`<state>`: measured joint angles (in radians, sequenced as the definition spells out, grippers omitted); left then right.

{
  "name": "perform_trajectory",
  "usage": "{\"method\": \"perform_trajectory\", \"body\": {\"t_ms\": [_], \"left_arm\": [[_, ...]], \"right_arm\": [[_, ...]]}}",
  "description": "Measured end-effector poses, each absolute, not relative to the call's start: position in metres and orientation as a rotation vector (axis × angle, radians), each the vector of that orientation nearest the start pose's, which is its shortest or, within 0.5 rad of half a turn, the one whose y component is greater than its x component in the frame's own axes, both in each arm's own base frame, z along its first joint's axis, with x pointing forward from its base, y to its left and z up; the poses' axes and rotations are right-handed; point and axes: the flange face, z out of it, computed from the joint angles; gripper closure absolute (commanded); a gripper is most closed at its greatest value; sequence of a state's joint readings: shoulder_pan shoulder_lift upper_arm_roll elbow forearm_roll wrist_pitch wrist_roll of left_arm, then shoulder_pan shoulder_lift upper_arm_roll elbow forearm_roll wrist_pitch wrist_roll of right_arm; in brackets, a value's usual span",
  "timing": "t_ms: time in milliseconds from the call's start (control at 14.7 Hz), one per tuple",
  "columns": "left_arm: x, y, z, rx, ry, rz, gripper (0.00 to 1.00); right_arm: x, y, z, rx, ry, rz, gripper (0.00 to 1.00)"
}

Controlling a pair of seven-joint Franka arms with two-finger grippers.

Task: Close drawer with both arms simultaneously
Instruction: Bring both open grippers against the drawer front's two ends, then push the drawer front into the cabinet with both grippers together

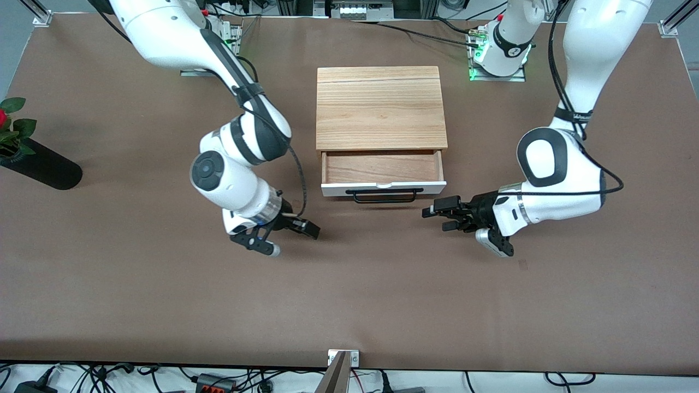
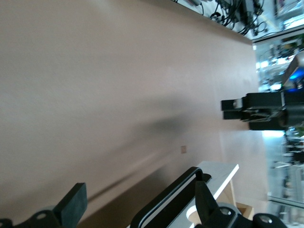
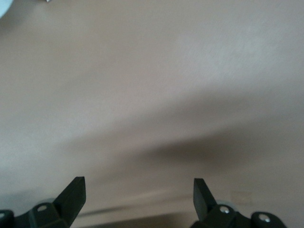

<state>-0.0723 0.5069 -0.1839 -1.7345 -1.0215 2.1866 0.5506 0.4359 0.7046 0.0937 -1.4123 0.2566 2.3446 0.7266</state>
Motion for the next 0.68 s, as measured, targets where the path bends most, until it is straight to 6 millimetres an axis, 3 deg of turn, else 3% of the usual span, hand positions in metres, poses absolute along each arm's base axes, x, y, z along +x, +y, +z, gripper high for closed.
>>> {"method": "perform_trajectory", "body": {"t_ms": [273, 682], "left_arm": [[0.618, -0.192, 0.267, 2.190, -0.091, 0.023, 0.00], [0.604, -0.188, 0.249, 2.192, -0.050, -0.026, 0.00]], "right_arm": [[0.638, 0.391, 0.310, -2.747, 0.531, 0.001, 0.00], [0.618, 0.395, 0.296, -2.813, 0.443, 0.224, 0.00]]}}
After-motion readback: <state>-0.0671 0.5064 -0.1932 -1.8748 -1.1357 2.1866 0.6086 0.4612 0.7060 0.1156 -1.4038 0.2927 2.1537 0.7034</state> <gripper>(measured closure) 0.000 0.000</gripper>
